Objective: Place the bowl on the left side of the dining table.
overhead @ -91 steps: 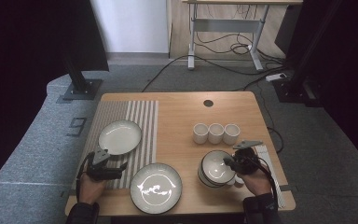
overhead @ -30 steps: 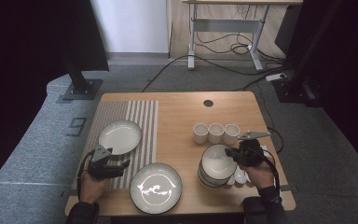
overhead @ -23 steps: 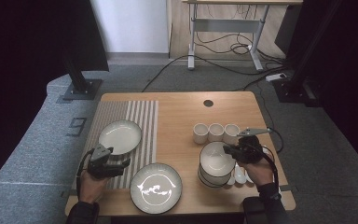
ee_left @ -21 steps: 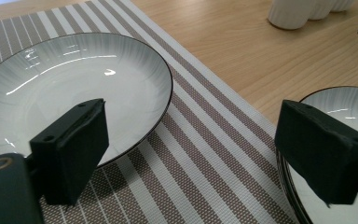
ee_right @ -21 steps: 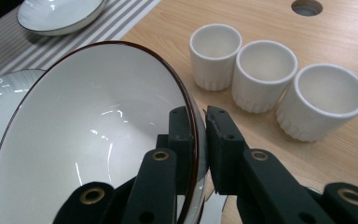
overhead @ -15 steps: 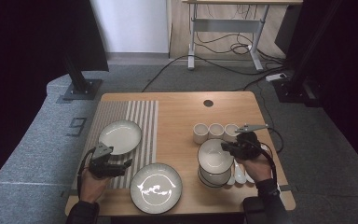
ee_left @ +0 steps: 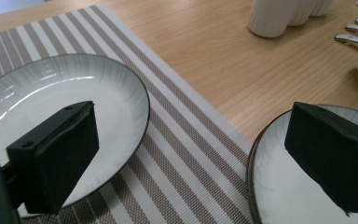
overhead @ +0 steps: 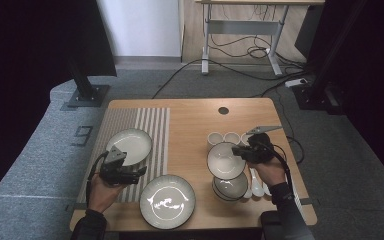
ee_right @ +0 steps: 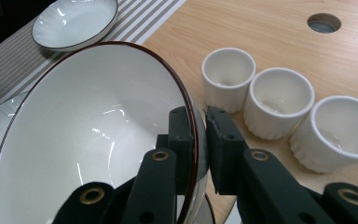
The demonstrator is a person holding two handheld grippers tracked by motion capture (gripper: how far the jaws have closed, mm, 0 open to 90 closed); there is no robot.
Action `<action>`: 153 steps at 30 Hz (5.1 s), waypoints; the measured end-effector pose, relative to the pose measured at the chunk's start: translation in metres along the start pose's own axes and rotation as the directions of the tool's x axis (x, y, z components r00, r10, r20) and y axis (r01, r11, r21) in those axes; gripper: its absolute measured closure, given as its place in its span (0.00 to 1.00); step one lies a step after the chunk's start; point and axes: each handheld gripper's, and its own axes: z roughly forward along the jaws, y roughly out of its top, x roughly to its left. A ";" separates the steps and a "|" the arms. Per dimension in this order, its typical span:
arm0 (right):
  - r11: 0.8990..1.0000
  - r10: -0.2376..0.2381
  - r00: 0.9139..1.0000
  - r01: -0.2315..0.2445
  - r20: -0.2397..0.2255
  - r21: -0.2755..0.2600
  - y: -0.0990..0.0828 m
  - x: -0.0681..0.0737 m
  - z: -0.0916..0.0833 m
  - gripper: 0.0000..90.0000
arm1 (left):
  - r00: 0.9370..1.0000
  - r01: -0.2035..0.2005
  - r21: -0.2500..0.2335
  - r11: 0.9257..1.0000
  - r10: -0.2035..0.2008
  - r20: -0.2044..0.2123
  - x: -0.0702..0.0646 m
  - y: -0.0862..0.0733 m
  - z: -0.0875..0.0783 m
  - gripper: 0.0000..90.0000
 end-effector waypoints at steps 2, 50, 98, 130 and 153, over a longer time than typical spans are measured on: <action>1.000 -0.001 1.000 0.001 -0.005 0.001 0.003 0.001 0.003 0.89 | 1.000 -0.004 0.004 1.000 0.004 0.006 -0.001 0.005 0.000 0.03; 0.996 -0.067 0.992 0.073 -0.103 0.050 0.057 0.044 0.069 0.89 | 0.980 -0.099 0.023 0.995 0.094 0.175 -0.036 0.106 0.028 0.16; 0.993 -0.085 0.985 0.096 -0.153 0.064 0.064 0.070 0.096 0.87 | 0.985 -0.106 0.217 0.970 0.072 0.155 -0.048 0.112 0.064 0.93; 0.982 -0.186 0.977 0.189 -0.105 0.019 0.064 0.072 0.091 0.36 | 0.991 -0.040 0.283 0.958 0.001 0.137 -0.022 0.106 0.065 0.93; 0.987 -0.160 0.980 0.154 -0.119 -0.053 0.053 0.057 0.068 0.22 | 0.994 0.049 0.316 0.948 -0.079 0.082 0.019 0.094 0.055 0.93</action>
